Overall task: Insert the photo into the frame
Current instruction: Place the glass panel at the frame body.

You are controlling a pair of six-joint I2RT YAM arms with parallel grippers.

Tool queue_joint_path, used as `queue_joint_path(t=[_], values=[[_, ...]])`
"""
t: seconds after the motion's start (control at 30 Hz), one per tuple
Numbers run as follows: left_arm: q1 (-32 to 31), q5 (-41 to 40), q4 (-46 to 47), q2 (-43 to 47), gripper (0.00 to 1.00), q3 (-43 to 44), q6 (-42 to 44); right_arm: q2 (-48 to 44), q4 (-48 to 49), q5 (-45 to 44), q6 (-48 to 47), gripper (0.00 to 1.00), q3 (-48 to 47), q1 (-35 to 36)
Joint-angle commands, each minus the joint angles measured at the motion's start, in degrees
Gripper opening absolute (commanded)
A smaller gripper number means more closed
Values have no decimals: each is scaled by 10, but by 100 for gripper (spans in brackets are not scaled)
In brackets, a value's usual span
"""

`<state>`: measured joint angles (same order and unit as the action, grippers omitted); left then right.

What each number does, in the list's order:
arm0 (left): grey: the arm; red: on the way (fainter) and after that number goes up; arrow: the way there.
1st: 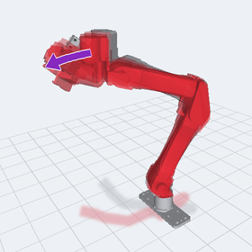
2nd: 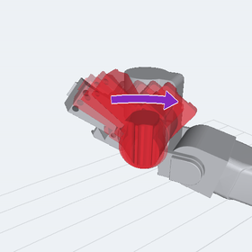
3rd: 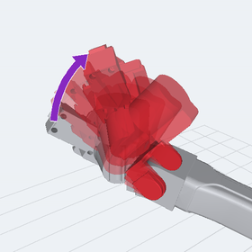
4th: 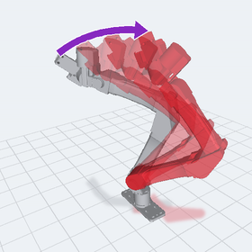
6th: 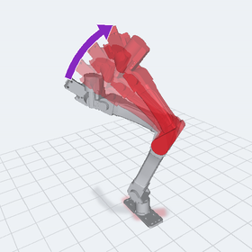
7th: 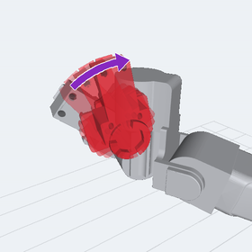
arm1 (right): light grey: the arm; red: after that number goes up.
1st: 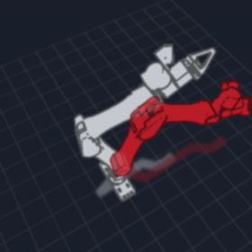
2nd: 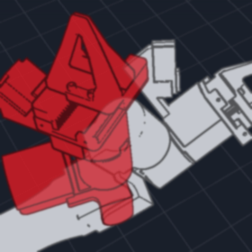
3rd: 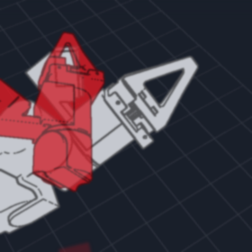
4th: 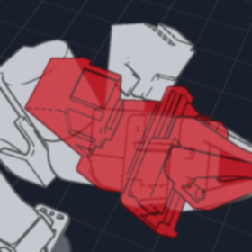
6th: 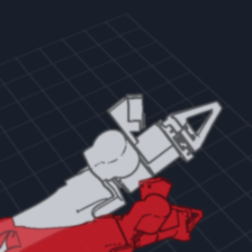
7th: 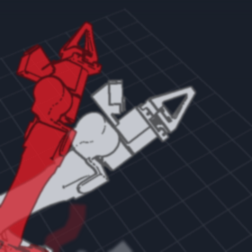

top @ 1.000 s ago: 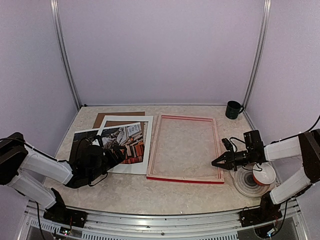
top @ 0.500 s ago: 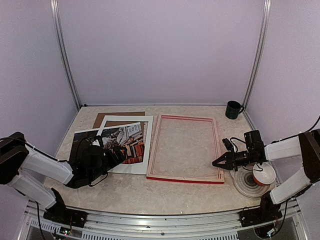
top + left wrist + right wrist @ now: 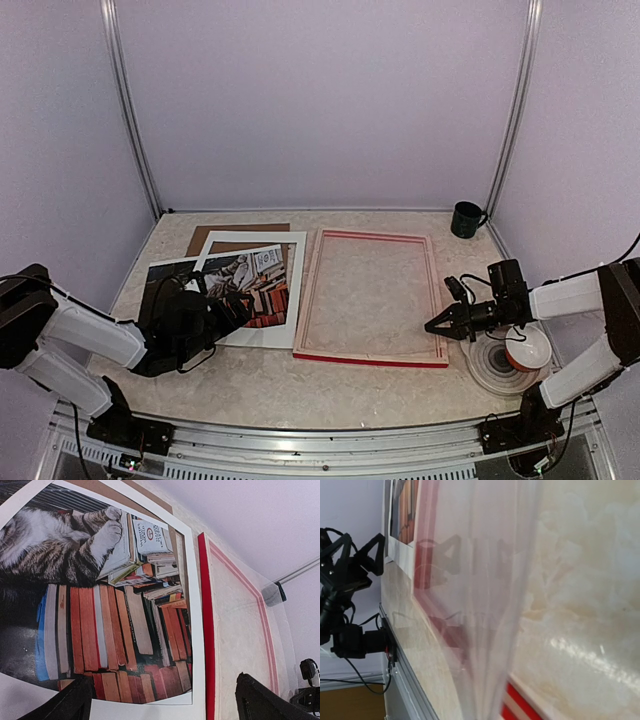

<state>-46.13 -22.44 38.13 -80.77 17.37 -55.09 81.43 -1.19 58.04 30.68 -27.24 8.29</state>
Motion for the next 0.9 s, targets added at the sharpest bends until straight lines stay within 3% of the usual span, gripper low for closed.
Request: queue_joint_path(t=[0.0, 0.87], values=[[-3, 6, 15, -6, 99, -1, -2, -12, -12, -8, -16, 0, -6, -9], [-3, 10, 19, -17, 99, 4, -3, 9, 5, 1, -17, 0, -6, -22]])
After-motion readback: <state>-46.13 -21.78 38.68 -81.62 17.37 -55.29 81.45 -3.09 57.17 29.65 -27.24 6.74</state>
